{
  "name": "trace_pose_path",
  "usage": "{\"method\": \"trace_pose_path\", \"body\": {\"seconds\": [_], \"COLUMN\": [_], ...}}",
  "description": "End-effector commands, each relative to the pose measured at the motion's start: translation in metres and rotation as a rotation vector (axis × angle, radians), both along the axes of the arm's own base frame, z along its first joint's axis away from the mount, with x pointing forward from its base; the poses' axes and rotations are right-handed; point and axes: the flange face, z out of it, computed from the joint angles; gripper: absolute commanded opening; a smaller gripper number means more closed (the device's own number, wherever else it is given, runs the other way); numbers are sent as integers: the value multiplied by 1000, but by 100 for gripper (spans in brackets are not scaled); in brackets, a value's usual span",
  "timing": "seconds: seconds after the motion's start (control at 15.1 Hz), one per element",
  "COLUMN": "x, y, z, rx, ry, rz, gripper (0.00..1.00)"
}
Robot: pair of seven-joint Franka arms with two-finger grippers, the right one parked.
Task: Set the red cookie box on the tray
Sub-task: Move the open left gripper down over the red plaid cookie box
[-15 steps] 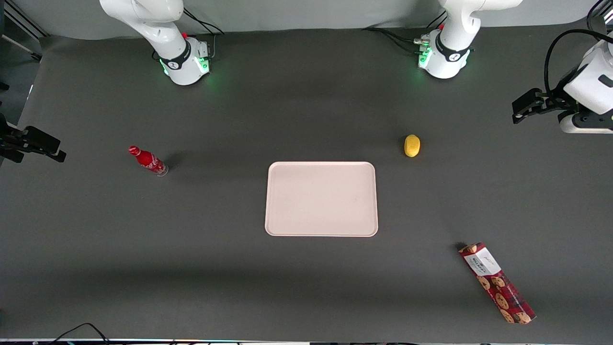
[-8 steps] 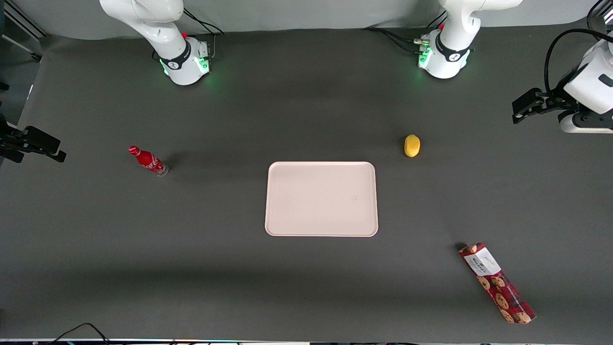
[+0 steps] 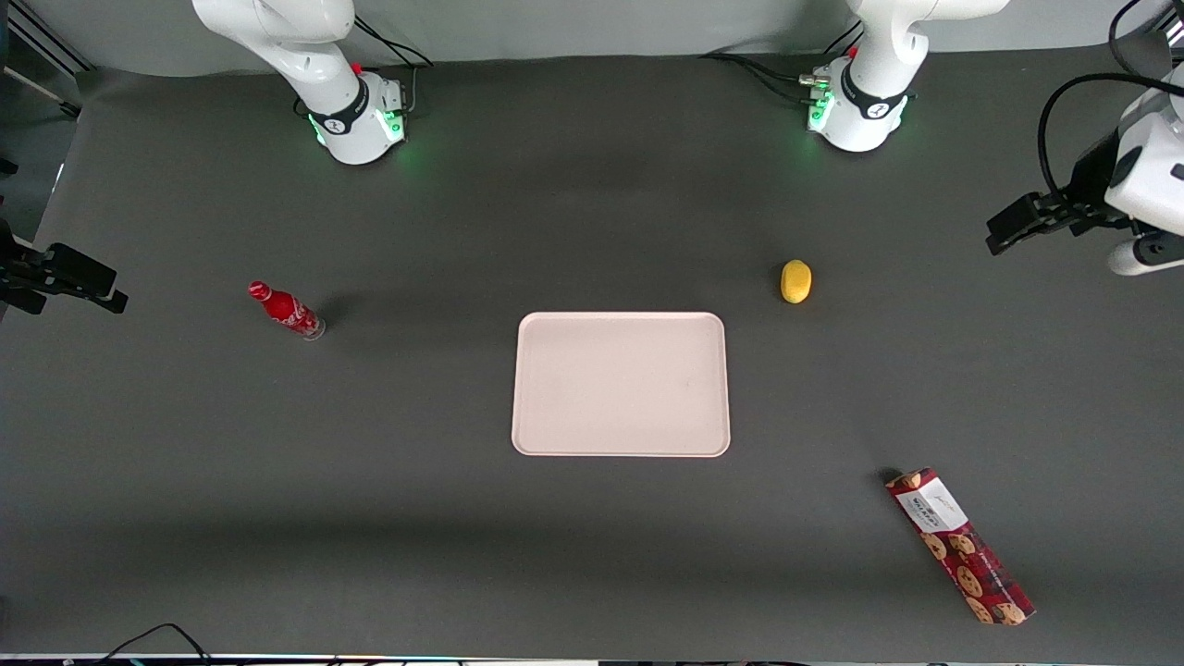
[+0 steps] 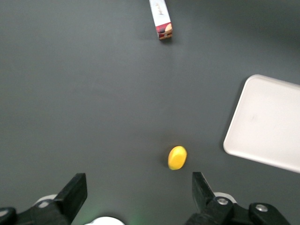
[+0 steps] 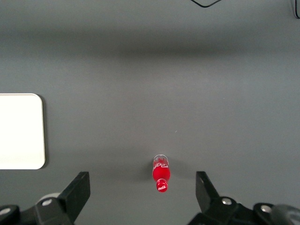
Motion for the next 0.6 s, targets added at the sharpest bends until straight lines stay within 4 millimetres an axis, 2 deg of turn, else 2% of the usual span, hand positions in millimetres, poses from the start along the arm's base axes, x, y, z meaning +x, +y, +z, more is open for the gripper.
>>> {"method": "trace_pose_path", "body": {"seconds": [0.0, 0.13, 0.4, 0.53], "x": [36, 57, 104, 125], "y": [-4, 1, 41, 46], "z": [-26, -47, -95, -122], "rx": [-17, -7, 12, 11], "ry": [45, 69, 21, -21], "rz": [152, 186, 302, 311], "gripper": [100, 100, 100, 100]}}
